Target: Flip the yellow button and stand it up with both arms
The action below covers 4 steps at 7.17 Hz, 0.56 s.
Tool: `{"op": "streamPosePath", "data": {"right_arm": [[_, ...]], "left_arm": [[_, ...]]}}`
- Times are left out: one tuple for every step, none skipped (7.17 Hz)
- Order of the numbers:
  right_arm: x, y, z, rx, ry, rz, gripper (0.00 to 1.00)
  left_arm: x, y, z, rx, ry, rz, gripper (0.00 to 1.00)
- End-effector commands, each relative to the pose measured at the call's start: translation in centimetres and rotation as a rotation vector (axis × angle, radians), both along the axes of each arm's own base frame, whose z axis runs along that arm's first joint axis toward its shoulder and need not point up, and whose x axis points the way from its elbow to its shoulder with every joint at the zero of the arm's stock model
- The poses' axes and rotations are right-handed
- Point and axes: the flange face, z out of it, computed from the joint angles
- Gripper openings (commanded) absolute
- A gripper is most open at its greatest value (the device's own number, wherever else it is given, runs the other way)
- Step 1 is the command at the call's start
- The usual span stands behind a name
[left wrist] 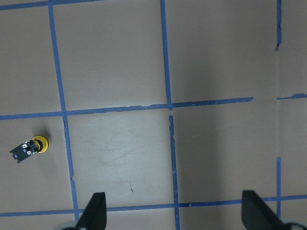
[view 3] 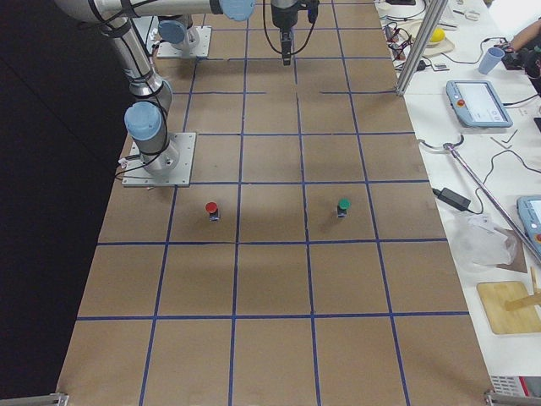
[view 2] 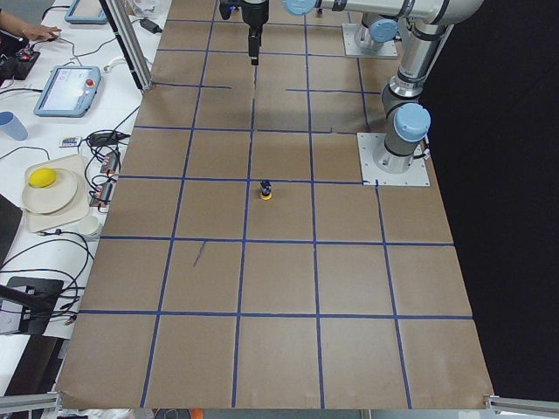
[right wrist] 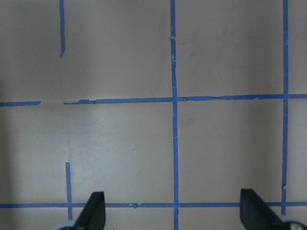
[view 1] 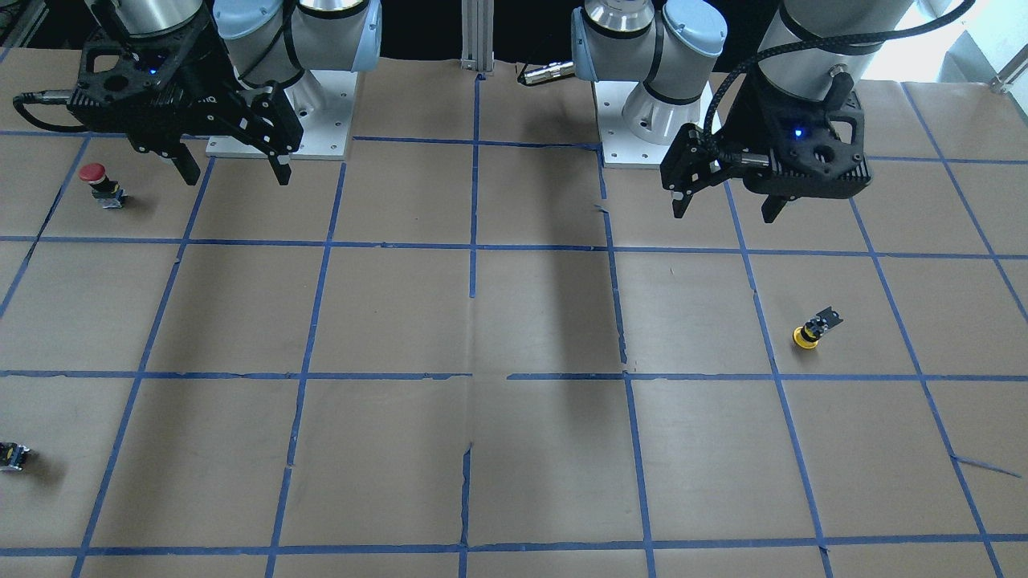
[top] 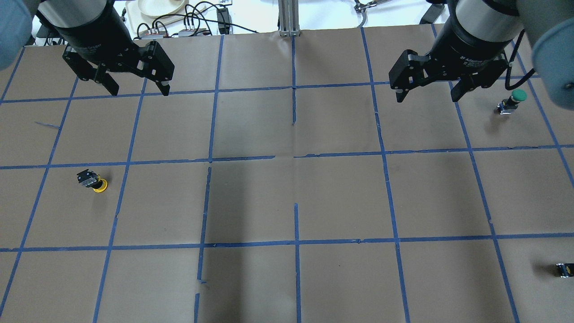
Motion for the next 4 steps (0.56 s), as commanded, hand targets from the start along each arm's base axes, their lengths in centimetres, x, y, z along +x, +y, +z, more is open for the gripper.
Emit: {"op": "streamPosePath", "data": {"right_arm": [[0.0, -0.1, 0.0, -0.001, 0.000, 0.000, 1.00], [0.0, -0.1, 0.0, -0.001, 0.000, 0.000, 1.00], [0.0, -0.1, 0.0, -0.001, 0.000, 0.000, 1.00], [0.0, -0.1, 0.0, -0.001, 0.000, 0.000, 1.00]], "left_arm": [[0.1, 0.1, -0.5, 0.005, -0.001, -0.007, 1.00], [0.4, 0.1, -0.7, 0.013, -0.010, -0.010, 1.00], [2.7, -0.4, -1.1, 0.029, -0.032, 0.023, 1.00], [7.0, -0.4, -4.2, 0.095, -0.032, 0.060, 1.00]]}}
